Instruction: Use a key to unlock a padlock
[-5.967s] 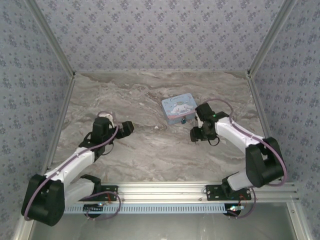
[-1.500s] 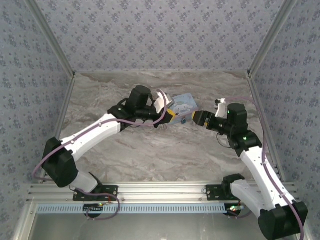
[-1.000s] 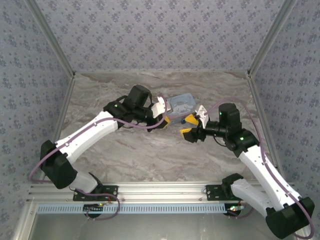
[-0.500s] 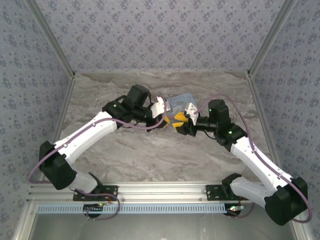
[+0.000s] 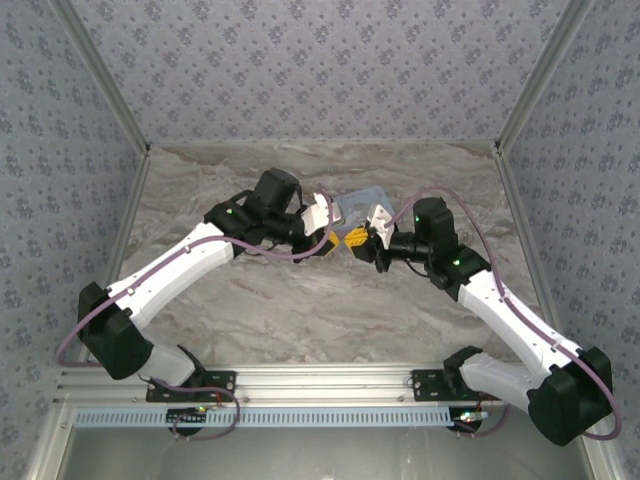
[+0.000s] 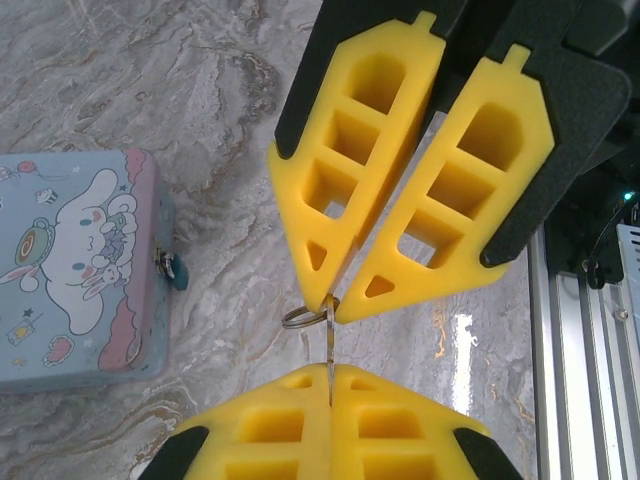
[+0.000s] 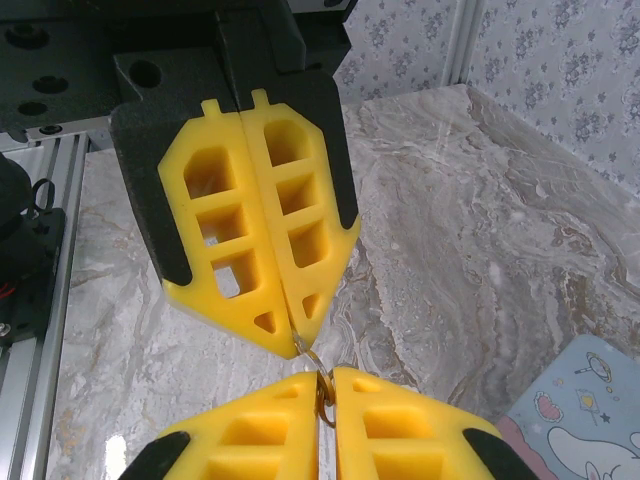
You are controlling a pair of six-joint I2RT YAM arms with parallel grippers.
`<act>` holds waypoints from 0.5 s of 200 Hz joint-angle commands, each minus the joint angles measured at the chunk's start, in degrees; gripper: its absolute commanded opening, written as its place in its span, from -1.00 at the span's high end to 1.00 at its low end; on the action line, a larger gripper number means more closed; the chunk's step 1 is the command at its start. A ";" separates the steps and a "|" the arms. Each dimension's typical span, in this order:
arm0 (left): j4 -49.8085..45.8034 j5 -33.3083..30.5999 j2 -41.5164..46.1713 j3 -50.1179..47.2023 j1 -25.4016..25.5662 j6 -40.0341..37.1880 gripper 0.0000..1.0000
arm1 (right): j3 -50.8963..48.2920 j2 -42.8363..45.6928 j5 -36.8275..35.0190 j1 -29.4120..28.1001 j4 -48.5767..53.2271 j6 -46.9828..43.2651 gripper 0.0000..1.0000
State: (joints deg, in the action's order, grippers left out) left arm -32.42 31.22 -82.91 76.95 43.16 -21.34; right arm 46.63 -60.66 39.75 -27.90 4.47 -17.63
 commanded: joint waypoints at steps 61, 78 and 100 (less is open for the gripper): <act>-0.27 0.16 1.71 1.71 -0.03 -1.33 1.00 | 0.54 -2.17 1.52 -0.57 1.55 -0.73 0.74; -0.25 0.22 1.70 1.71 -0.02 -1.33 1.00 | 0.71 -2.35 1.72 -0.62 1.62 -0.71 0.74; -0.19 0.07 1.70 1.71 -0.07 -1.42 1.00 | 0.79 -2.44 1.91 -0.75 1.72 -0.69 0.74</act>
State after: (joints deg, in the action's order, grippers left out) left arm -33.30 30.00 -82.91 76.95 43.13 -21.63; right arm 46.63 -62.59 40.47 -28.10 4.47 -17.65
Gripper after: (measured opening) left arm 0.040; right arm 0.130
